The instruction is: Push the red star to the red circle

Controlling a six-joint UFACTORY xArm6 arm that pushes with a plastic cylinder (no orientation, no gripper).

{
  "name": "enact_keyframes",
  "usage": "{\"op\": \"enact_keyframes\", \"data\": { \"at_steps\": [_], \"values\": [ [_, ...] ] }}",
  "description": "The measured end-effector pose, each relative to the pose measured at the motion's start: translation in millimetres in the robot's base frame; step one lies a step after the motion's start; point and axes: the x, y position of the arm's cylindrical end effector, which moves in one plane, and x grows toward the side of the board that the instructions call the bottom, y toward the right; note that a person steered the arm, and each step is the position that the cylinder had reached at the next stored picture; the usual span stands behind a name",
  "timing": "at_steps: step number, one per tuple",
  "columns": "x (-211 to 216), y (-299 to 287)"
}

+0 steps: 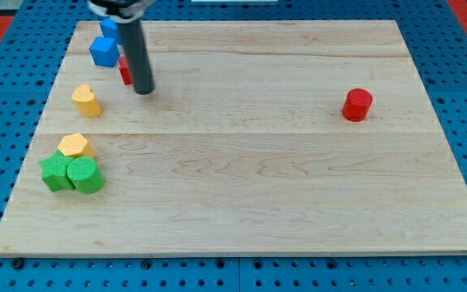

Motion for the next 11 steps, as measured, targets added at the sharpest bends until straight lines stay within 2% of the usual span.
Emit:
{"op": "enact_keyframes", "data": {
  "at_steps": [1, 2, 4, 5, 6, 8, 9, 10, 11],
  "values": [
    [-6.6, -50.6],
    [-39.2, -33.8],
    [-34.7, 139.6],
    [-37.9, 97.1],
    [-67.6, 51.5],
    [-89.5, 112.3],
    [-47.3, 193.7],
    [-1.5, 244.2],
    [19.7, 276.1]
  ]
}}
